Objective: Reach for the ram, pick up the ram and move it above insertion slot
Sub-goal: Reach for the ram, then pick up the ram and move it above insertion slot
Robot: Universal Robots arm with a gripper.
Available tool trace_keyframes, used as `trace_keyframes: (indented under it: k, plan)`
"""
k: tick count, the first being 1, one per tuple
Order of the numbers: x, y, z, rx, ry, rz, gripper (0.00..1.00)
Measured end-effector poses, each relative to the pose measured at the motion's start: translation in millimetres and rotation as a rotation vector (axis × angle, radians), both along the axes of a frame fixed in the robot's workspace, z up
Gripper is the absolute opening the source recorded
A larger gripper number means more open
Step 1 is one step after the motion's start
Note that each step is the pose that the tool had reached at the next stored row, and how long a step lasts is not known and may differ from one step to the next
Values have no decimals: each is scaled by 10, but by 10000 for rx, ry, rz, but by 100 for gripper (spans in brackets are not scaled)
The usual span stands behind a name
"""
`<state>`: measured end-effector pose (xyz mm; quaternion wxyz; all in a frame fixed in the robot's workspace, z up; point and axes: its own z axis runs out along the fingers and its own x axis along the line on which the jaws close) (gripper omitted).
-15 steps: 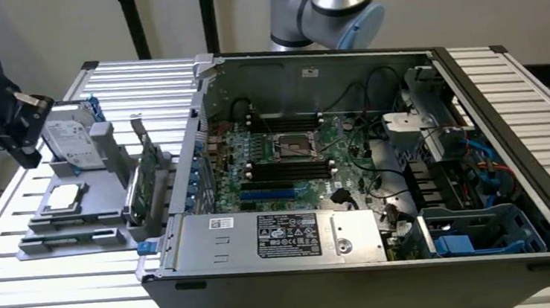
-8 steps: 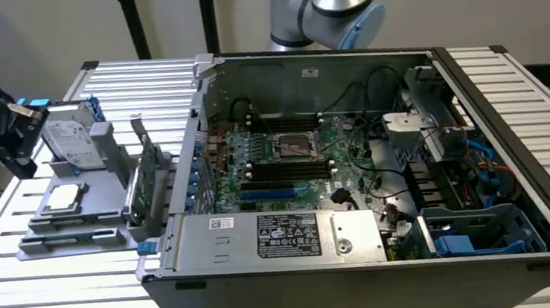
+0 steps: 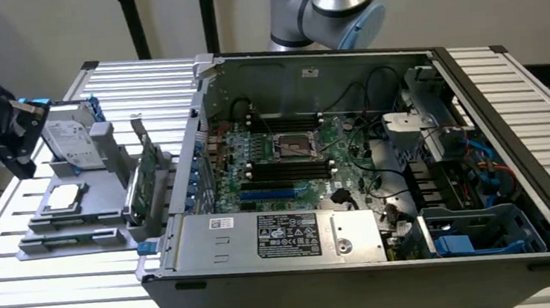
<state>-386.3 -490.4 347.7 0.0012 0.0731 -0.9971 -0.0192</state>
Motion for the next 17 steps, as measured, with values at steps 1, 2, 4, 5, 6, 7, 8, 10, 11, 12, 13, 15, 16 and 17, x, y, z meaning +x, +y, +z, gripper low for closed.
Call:
trace_keyframes:
  k: [1, 2, 4, 5, 6, 7, 8, 10, 11, 12, 13, 15, 16, 17]
  plan:
    - [0, 0, 0, 0, 0, 180, 11]
    - [0, 0, 0, 0, 0, 360, 11]
    - [0, 0, 0, 0, 0, 721, 11]
    - [0, 0, 0, 0, 0, 900, 11]
    - [0, 0, 0, 0, 0, 1080, 11]
    - [0, 0, 0, 0, 0, 1276, 11]
    - [0, 0, 0, 0, -1, 1456, 11]
    - [0, 0, 0, 0, -1, 1815, 11]
    - [0, 0, 0, 0, -1, 1996, 11]
    - [0, 0, -1, -1, -2, 2174, 11]
    - [0, 0, -1, 0, -3, 2355, 11]
    - [0, 0, -1, -1, -5, 2720, 11]
    - [0, 0, -1, -1, -6, 2911, 11]
    - [0, 0, -1, -1, -7, 3090, 11]
